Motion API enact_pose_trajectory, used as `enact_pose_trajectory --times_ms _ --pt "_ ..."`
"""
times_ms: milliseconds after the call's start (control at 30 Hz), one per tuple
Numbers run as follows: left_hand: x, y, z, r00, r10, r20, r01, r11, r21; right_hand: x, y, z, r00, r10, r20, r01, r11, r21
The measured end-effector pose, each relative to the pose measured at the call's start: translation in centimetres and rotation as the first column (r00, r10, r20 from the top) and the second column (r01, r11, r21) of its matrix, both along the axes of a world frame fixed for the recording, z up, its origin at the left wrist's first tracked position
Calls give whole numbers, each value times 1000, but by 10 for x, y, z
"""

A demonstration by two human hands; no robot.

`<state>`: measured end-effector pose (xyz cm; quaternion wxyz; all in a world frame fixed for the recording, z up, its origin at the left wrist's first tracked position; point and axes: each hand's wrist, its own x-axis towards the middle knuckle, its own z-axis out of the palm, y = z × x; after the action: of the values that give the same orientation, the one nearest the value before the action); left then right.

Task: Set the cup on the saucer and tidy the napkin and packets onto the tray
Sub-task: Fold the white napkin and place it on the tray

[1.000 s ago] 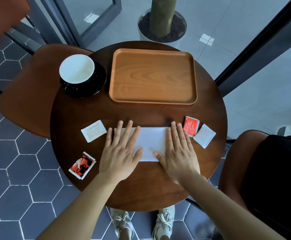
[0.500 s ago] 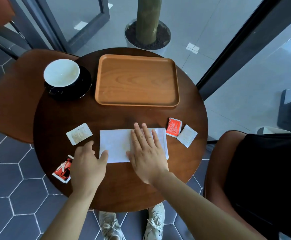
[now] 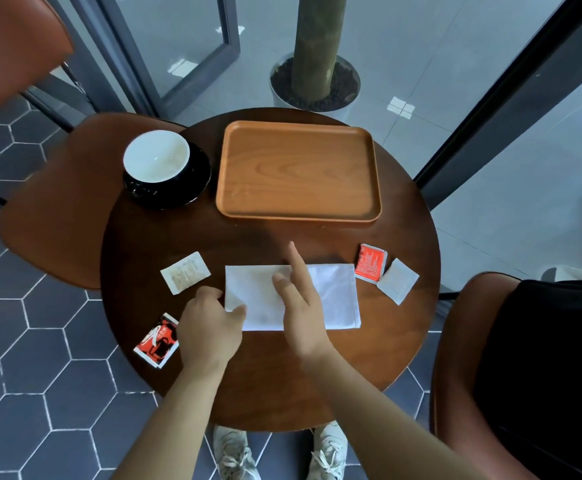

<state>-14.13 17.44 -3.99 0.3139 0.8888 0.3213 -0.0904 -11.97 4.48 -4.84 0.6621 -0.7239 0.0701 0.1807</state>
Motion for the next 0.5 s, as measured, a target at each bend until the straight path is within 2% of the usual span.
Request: enact_pose_trajectory --times_ms 33,200,433,500 --pt "1 1 0 1000 6 -9 -6 1000 -23 1 2 0 999 -28 -36 29 999 33" --pt "4 8 2 996 81 -20 -84 980 -179 -7 3 -1 996 -89 -3 89 992 94" --pt "3 8 1 977 211 -30 -206 904 -374 -42 -2 -5 995 -91 30 85 986 143" --pt "2 6 2 973 230 -14 -216 889 -403 -50 -5 -8 996 -90 -3 89 982 167"
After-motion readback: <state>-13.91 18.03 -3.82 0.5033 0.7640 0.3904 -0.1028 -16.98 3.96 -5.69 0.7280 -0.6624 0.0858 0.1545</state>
